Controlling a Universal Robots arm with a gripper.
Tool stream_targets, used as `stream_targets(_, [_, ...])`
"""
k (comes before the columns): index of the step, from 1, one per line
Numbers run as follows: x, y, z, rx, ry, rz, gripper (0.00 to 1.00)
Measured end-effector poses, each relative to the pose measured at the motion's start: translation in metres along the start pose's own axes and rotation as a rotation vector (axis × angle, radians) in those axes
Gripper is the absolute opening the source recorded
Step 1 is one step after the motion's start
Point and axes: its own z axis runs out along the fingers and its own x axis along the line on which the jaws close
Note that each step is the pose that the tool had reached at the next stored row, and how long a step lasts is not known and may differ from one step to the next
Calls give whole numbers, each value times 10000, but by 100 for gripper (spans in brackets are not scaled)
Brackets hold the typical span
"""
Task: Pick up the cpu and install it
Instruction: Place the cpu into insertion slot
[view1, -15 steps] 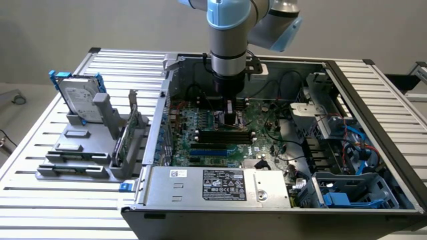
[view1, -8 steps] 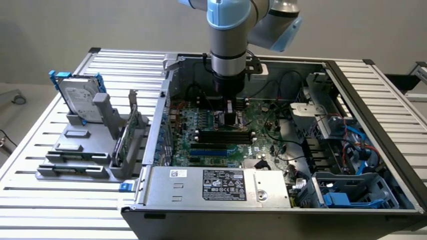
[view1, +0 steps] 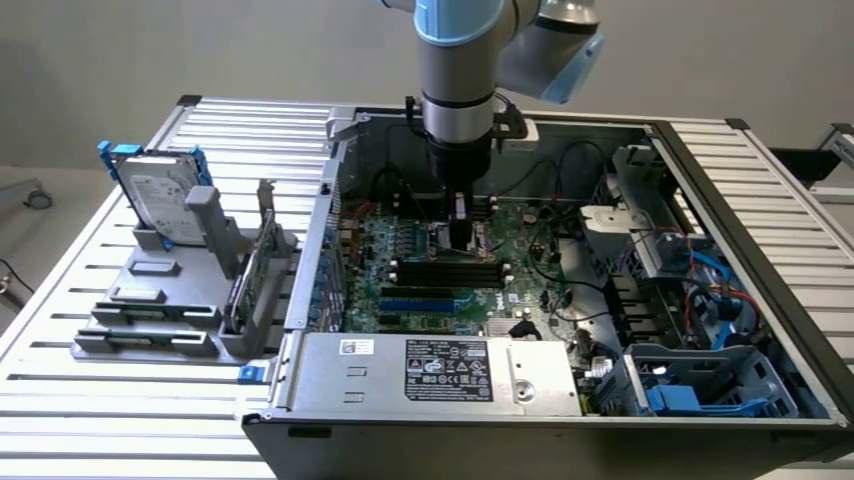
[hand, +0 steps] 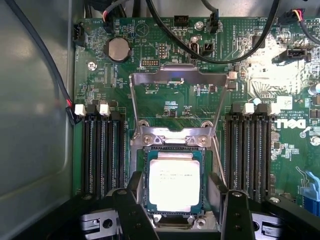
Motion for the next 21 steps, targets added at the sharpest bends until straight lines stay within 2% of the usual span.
stream_targets(3, [2,-11,-54,7,3,1,60])
stream_targets(5, [2,-43,-87,11,10,3,47])
stream_targets(8, [3,-133,-124,14,46,6,42])
stream_targets(12, [3,-265,-164,18,75,9,18])
stream_targets(13, [3,-297,-174,18,82,10,18])
stream_targets(14, [3,-329,-185,18,89,11,12])
stream_targets(17, [4,-404,-222,17,97,12,11])
stream_targets(21, [4,-406,-223,17,99,12,11])
